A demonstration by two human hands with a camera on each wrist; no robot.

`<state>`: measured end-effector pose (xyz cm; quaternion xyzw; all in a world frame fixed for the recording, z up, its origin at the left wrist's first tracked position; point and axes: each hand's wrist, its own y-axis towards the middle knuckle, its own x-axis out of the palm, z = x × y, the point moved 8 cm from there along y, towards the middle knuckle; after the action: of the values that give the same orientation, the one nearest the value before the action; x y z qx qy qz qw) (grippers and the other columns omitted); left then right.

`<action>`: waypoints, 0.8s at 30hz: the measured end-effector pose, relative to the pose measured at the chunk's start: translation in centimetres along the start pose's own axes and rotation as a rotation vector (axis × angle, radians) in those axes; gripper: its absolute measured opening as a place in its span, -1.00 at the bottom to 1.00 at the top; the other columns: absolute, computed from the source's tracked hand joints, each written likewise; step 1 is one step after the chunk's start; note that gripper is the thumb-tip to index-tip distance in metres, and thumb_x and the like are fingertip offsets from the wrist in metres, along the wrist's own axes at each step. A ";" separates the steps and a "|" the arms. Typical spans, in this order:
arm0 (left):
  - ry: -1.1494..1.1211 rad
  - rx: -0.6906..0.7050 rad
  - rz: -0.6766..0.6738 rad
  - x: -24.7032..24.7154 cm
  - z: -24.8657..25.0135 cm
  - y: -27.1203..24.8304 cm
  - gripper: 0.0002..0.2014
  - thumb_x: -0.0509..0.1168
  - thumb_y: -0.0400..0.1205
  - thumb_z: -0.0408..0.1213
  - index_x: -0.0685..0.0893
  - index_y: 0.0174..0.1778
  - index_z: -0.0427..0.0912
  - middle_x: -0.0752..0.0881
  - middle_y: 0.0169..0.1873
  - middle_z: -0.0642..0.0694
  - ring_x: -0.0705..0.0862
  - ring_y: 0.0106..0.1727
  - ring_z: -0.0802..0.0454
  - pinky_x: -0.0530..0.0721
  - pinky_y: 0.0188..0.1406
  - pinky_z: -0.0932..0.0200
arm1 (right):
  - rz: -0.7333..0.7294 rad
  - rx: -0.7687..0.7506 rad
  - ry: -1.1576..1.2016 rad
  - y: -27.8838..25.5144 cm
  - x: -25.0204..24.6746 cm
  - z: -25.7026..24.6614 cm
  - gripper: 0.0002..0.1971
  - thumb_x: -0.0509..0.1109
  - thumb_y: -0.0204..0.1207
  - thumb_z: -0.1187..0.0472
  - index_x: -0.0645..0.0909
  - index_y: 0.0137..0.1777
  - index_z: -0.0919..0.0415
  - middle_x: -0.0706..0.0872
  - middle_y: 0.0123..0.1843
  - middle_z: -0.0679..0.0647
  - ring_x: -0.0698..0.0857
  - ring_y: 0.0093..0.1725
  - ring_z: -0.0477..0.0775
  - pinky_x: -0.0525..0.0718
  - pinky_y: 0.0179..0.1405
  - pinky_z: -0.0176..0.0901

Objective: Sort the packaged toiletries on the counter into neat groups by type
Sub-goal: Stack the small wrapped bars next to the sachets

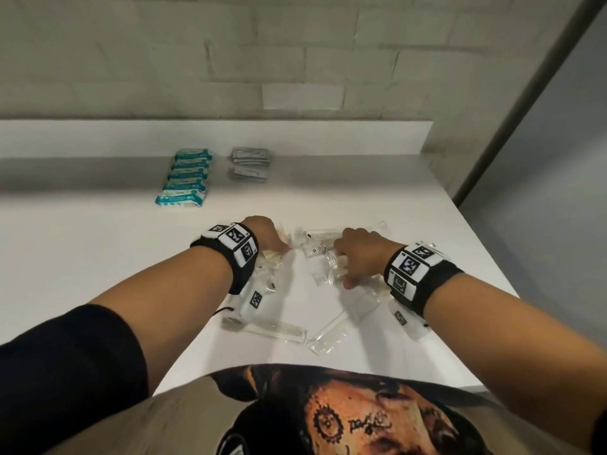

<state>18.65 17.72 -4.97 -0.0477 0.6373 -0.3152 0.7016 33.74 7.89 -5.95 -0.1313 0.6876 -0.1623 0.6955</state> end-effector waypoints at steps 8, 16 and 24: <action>0.008 0.004 0.042 1.3 2.7 -0.5 -0.38 0.31 0.59 0.12 0.54 0.41 -0.27 0.61 0.36 -0.20 0.59 0.36 -0.15 0.56 0.29 0.09 | 0.169 0.046 0.477 -2.6 -3.9 5.0 -0.62 0.55 0.36 0.23 0.44 0.05 -0.02 0.61 -0.13 -0.12 0.60 -0.15 -0.02 0.54 -0.27 -0.16; -0.090 -0.061 0.036 0.6 3.4 -1.4 -0.45 0.26 0.68 -0.06 0.45 0.47 -0.38 0.56 0.40 -0.30 0.61 0.35 -0.22 0.56 0.36 0.00 | -0.191 0.066 0.035 -5.9 1.2 6.4 -0.40 0.61 0.21 0.12 0.42 0.22 0.02 0.64 0.12 -0.08 0.57 -0.05 -0.02 0.56 -0.14 -0.12; 0.051 -0.029 0.025 1.9 4.9 -2.2 -0.17 0.53 0.37 0.15 0.45 0.44 -0.26 0.65 0.28 -0.15 0.66 0.25 -0.12 0.64 0.17 0.06 | -0.122 0.298 -0.076 -6.2 1.7 8.6 -0.29 0.64 0.20 -0.12 0.48 0.26 0.19 0.71 0.05 0.00 0.72 0.02 0.13 0.58 -0.14 -0.05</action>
<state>22.35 13.40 -4.69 -0.0417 0.6602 -0.2981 0.6881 42.07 1.19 -4.84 -0.0743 0.6200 -0.2994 0.7215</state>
